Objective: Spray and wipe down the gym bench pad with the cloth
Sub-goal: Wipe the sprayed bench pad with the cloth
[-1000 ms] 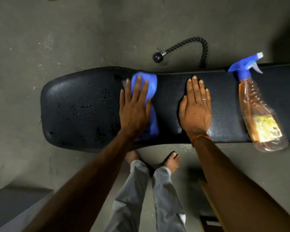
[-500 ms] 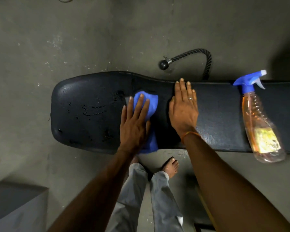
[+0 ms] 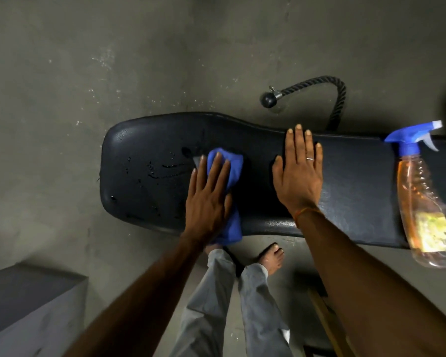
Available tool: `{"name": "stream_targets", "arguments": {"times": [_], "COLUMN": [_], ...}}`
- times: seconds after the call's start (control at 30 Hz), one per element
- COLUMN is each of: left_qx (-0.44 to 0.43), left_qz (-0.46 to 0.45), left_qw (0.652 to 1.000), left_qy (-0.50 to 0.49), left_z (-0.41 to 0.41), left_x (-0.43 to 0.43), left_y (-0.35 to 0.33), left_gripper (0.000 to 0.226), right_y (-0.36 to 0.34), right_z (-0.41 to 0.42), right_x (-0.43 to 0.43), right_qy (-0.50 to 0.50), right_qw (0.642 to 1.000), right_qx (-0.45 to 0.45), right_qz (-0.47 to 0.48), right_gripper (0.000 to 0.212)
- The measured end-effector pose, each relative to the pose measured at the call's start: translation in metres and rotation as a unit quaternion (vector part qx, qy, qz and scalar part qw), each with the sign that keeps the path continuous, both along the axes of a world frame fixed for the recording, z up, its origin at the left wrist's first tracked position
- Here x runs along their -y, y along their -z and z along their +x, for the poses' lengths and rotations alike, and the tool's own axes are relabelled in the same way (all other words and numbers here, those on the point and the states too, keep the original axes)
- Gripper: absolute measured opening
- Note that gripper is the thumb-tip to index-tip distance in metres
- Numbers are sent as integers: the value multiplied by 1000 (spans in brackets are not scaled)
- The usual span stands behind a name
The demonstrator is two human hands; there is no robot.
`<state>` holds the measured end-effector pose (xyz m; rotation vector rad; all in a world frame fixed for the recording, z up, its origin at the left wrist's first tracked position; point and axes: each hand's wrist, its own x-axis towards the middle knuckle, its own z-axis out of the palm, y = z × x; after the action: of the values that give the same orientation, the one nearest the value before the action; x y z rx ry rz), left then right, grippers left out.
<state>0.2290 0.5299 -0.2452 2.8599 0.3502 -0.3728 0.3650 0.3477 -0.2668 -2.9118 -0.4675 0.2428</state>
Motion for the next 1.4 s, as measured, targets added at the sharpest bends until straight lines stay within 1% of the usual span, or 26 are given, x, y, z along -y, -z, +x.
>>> {"name": "stream_targets", "arguments": {"times": [0.13,0.2,0.3,0.4,0.47,0.57,0.63,0.7,0.77,0.87,0.93,0.97,1.07,1.2,1.3,1.4], "left_qx": [32,38,45,10,2,25,34,33,37,38,13,10,26,44,49,46], "left_qz": [10,14,-17,-8,-2,0,15,21,7,-42,-36,-26,-20,2,2,-6], "left_qw": [999,999,998,999,1000,1000,999,997,998,997,999,999,999,997,996,997], "left_qy": [-6,-25,-40,-38,-18,4,-31,-63,-59,-48,-37,-25,-5,-61,-73,-65], "left_z": [75,83,37,-27,-30,26,76,101,85,9,-34,-40,-1,66,63,35], "left_x": [-22,-24,-13,5,-2,-30,-46,-52,-47,-29,-18,-20,-44,-66,-61,-54], "left_y": [3,4,0,-5,-3,1,4,5,4,-3,-6,-5,0,5,5,1], "left_gripper": [69,68,69,70,70,69,67,65,66,69,69,70,68,64,63,65], "right_y": [3,3,-1,-1,0,3,5,7,7,4,3,3,4,7,5,-1], "right_z": [0,0,-2,-4,-3,-4,-4,-4,-6,-5,-6,-6,-7,-7,-8,-11], "right_x": [1,1,1,2,0,-2,-1,-2,-3,-4,-4,-4,-5,-4,-6,-9], "right_qy": [1,1,-18,-64,-66,-60,-57,-55,-49,-42,-39,-39,-39,-37,-42,-29], "right_qw": [1000,1000,1000,998,998,998,998,998,998,998,998,998,997,997,997,998], "right_qx": [5,8,6,4,8,16,26,29,33,39,42,44,49,58,53,46], "right_qz": [4,10,14,25,20,13,16,21,25,28,28,31,39,38,32,18], "right_gripper": [67,69,72,71,70,66,64,63,63,63,63,62,62,62,62,62]}}
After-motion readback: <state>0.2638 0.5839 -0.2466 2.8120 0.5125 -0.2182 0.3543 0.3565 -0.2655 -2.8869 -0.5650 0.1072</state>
